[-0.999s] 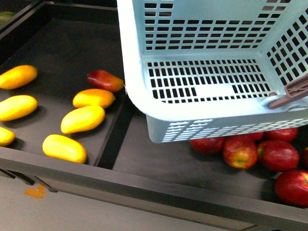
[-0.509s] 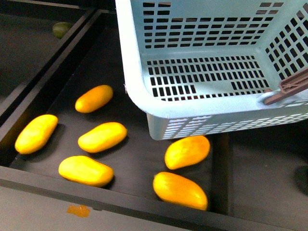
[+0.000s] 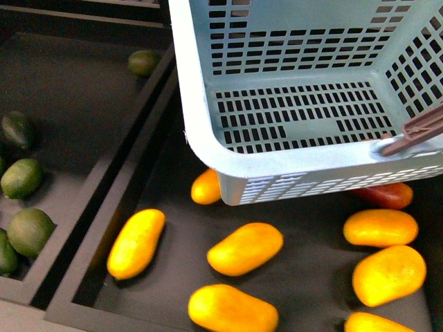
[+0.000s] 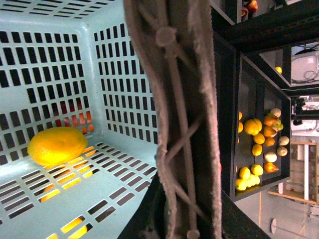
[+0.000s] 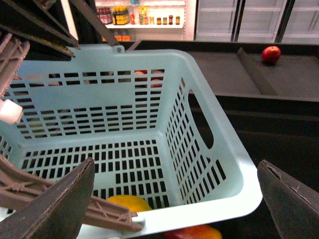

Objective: Pick lemon and mango into basket

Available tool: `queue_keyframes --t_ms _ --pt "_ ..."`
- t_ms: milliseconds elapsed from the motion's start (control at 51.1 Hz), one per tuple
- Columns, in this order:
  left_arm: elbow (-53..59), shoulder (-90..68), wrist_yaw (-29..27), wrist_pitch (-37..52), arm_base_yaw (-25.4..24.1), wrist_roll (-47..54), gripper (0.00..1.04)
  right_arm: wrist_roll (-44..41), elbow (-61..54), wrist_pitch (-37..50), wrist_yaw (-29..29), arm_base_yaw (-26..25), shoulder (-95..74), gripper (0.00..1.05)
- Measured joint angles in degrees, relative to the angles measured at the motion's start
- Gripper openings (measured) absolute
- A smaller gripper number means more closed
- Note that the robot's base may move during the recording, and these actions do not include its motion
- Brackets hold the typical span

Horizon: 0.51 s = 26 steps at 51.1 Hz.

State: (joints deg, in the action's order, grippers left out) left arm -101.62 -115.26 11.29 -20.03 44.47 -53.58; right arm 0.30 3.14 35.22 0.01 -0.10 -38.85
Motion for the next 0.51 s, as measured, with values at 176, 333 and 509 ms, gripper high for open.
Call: queue_keyframes --t_ms 176,333,509 --pt "0.0 0.0 -0.3 0.0 0.0 -0.2 0.07 0.0 -0.1 0.0 0.0 0.0 -0.1 0.96" --pt "0.0 0.0 -0.2 0.0 0.0 -0.1 0.07 0.0 -0.1 0.0 0.0 0.0 -0.1 0.96" --pt "0.0 0.0 -0.2 0.0 0.0 -0.2 0.07 0.0 -0.1 0.0 0.0 0.0 -0.1 0.96"
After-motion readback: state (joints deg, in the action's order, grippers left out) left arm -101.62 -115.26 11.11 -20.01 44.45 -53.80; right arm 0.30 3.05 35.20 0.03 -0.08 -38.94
